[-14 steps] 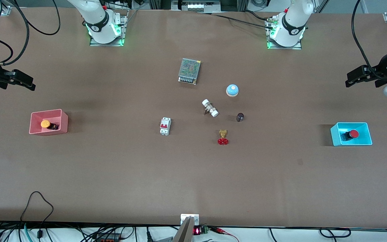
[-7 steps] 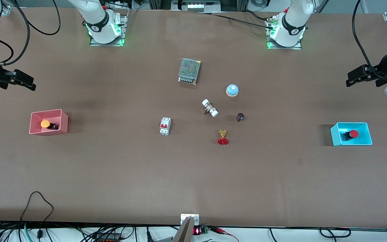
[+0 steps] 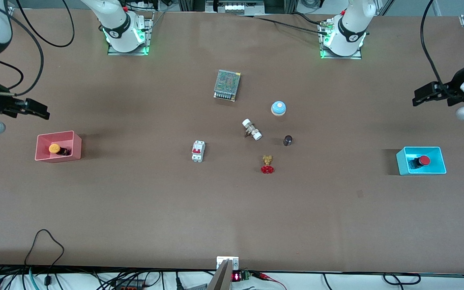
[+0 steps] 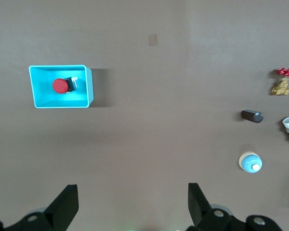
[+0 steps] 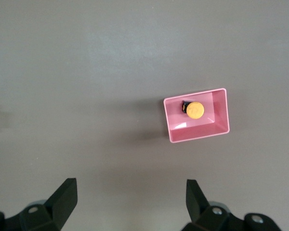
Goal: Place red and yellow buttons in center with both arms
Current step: 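Move the right gripper over the pink box while the left gripper approaches the cyan box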
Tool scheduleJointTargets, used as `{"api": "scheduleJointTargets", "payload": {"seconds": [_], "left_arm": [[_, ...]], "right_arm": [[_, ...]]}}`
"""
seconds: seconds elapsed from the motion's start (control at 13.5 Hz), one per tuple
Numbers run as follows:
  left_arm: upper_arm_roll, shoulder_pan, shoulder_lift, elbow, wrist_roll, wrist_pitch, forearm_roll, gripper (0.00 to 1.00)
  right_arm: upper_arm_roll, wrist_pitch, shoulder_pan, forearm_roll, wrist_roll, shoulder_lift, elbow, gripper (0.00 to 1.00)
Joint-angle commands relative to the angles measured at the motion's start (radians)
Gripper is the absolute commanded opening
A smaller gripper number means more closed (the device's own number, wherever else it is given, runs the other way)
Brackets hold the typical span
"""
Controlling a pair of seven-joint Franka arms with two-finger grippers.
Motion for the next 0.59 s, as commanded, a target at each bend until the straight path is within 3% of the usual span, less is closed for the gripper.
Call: {"api": "scheduleJointTargets", "payload": {"seconds": [0.0,0.22,0.3,0.52], "left_arm": [[0.007,0.035,0.080,0.036,0.001,-0.017,-0.007,1.00],[0.008,0.090,0.224,0.073,0.004,0.027,0.014,1.00],[0.007,0.122,0.272,0.116,0.016,0.088,0.034,1.00],[0.007,0.191,0.384,0.092,0.126,0.263,0.160,1.00]], "right_arm": [[0.001,0.026,-0.006,-0.006,-0.007,0.070,0.039,1.00],[-0.001,0.105,-0.050,-0.010,-0.011,0.171,0.027,1.00],[-0.001,0.133,-0.067,-0.011,-0.031,0.201,0.023,1.00],[-0.001,0.240,-0.121,-0.013,-0.158,0.277,-0.008,1.00]]}}
